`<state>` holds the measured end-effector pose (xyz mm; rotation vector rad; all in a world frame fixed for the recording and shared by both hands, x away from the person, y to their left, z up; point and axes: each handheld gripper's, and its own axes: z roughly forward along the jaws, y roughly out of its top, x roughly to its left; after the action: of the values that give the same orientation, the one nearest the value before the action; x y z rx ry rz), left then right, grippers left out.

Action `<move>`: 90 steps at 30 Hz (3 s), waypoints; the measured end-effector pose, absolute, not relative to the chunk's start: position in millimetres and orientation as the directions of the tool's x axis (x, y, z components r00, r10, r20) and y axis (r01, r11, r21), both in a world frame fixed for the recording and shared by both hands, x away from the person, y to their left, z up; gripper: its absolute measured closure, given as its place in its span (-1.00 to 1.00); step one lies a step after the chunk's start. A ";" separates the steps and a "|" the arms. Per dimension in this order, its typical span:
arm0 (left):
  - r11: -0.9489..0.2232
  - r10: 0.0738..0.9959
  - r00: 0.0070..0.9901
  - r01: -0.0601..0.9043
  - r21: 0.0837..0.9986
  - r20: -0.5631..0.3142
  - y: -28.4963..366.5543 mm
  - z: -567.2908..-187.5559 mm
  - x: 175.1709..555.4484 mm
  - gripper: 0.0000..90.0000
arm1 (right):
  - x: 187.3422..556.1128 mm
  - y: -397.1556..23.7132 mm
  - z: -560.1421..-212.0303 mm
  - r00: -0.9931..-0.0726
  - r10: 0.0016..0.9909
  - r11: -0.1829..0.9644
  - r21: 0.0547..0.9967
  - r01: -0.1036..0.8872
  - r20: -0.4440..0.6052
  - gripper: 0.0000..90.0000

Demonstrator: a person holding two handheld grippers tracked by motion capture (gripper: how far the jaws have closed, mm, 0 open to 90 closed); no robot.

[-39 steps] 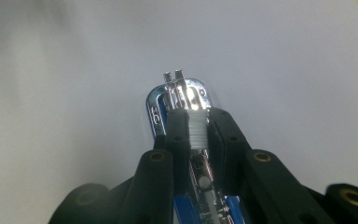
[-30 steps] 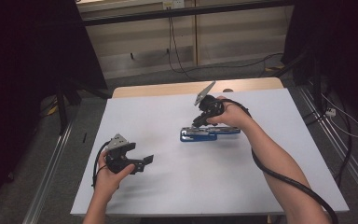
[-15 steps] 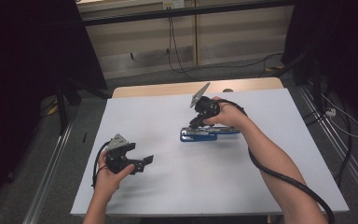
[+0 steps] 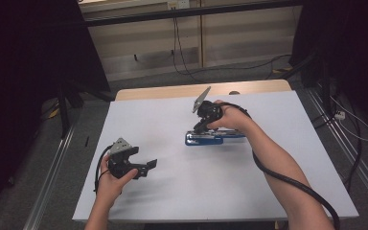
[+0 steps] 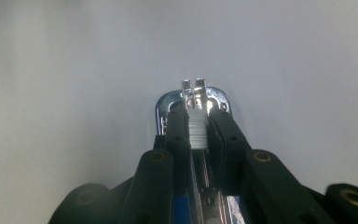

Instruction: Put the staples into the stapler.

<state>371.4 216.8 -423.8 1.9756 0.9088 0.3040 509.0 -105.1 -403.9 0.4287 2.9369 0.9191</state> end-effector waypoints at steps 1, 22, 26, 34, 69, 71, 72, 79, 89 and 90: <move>-0.314 0.702 0.698 0.478 0.821 -0.138 216.8 -423.7 371.3 -0.86 | 510.0 -104.7 -404.6 -0.964 0.261 0.788 0.568 0.237 0.041 0.77; -0.323 0.705 0.696 0.488 0.811 -0.138 217.1 -425.6 372.5 -0.86 | 514.4 -101.2 -410.7 -0.980 0.197 0.807 0.563 0.176 0.024 0.77; -0.327 0.704 0.698 0.485 0.811 -0.133 217.7 -426.1 373.1 -0.86 | 514.8 -100.3 -411.3 -0.980 0.199 0.804 0.567 0.179 0.028 0.77; -0.320 0.707 0.693 0.491 0.810 -0.142 217.6 -426.7 372.9 -0.86 | 517.3 -103.3 -407.1 -0.981 0.194 0.802 0.573 0.172 0.023 0.77; -0.331 0.705 0.696 0.492 0.805 -0.136 218.9 -428.1 374.6 -0.86 | 516.7 -100.0 -410.8 -0.982 0.187 0.804 0.573 0.160 0.013 0.77; -0.329 0.705 0.696 0.492 0.806 -0.137 218.8 -428.4 374.8 -0.86 | 516.5 -100.1 -410.8 -0.982 0.190 0.806 0.570 0.163 0.014 0.77; -0.328 0.706 0.695 0.492 0.806 -0.137 218.9 -428.4 374.8 -0.86 | 516.2 -99.9 -410.7 -0.981 0.192 0.805 0.570 0.165 0.012 0.77; -0.327 0.707 0.694 0.493 0.806 -0.137 219.0 -428.2 374.7 -0.86 | 515.3 -100.1 -408.3 -0.983 0.182 0.807 0.569 0.156 0.012 0.77; -0.329 0.705 0.696 0.492 0.806 -0.136 219.0 -428.1 374.6 -0.86 | 516.3 -95.7 -412.6 -0.984 0.180 0.806 0.572 0.154 0.011 0.77; -0.329 0.705 0.696 0.492 0.806 -0.137 219.0 -428.1 374.6 -0.86 | 516.4 -93.7 -412.4 -0.983 0.184 0.804 0.573 0.158 0.012 0.76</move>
<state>374.6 219.0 -428.1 1.9982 0.9197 0.2970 516.4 -93.7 -412.4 0.2790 2.9419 0.9285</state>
